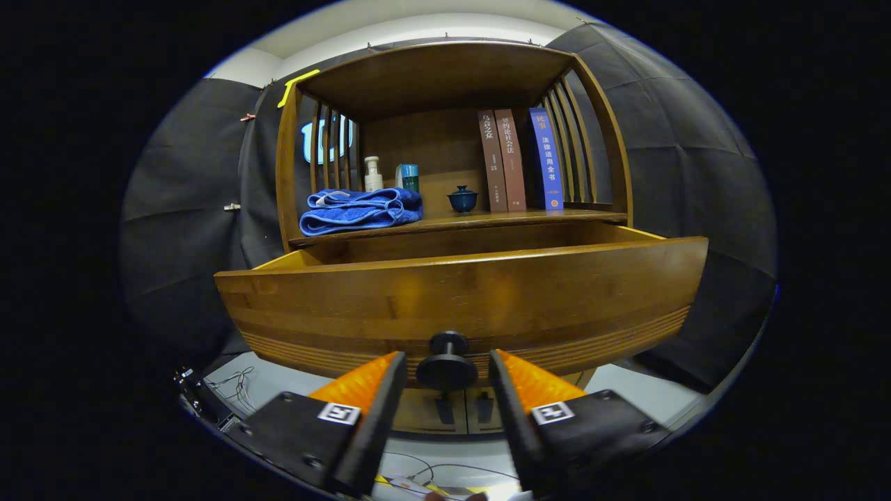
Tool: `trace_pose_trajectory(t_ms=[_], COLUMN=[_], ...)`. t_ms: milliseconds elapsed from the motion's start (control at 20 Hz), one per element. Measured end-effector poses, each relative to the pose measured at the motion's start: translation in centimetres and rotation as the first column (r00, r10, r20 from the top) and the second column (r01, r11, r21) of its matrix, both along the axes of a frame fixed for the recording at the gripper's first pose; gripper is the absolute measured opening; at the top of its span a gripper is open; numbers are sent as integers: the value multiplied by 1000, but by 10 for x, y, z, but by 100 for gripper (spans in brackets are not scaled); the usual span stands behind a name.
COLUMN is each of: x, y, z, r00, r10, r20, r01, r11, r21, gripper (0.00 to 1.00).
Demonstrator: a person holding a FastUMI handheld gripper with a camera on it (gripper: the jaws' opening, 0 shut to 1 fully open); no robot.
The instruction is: Pull open the drawer, take out the items inside it, and place them on the countertop above the cabinet.
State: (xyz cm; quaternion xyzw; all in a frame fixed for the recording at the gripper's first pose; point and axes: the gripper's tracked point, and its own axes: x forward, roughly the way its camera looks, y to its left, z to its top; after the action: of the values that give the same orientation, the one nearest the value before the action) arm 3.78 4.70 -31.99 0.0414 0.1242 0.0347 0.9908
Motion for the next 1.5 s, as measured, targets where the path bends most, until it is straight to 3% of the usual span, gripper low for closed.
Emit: trace_pose_trajectory(t_ms=[50, 150, 350, 500, 800, 950, 1050, 1150, 1300, 1400, 1500], x=[-8, -18, -22, -10, 83, 126, 147, 161, 169, 169, 167], y=[-4, -12, -21, -24, -4, 1, 3, 9, 6, 6, 4], z=[5, 21, 84, 117, 100, 73, 51, 21, 0, -15, -21], r00=[1000, 1000, 997, 989, 901, 853, 822, 782, 748, 728, 722], r10=[6, 25, 81, 110, 147, 108, 87, 73, 32, 14, 19], r20=[-6, -10, -7, -103, -407, -510, -563, -619, -663, -685, -692], r01=[-6, -25, -81, -101, -150, -154, -157, -154, -134, -109, -136], r11=[1000, 999, 993, 991, 988, 987, 984, 985, 986, 989, 984], r21=[6, 30, 84, 82, 25, -49, -78, -79, -103, -96, -115], gripper=[92, 97, 98, 98, 98, 90, 90, 80, 74, 50, 26])
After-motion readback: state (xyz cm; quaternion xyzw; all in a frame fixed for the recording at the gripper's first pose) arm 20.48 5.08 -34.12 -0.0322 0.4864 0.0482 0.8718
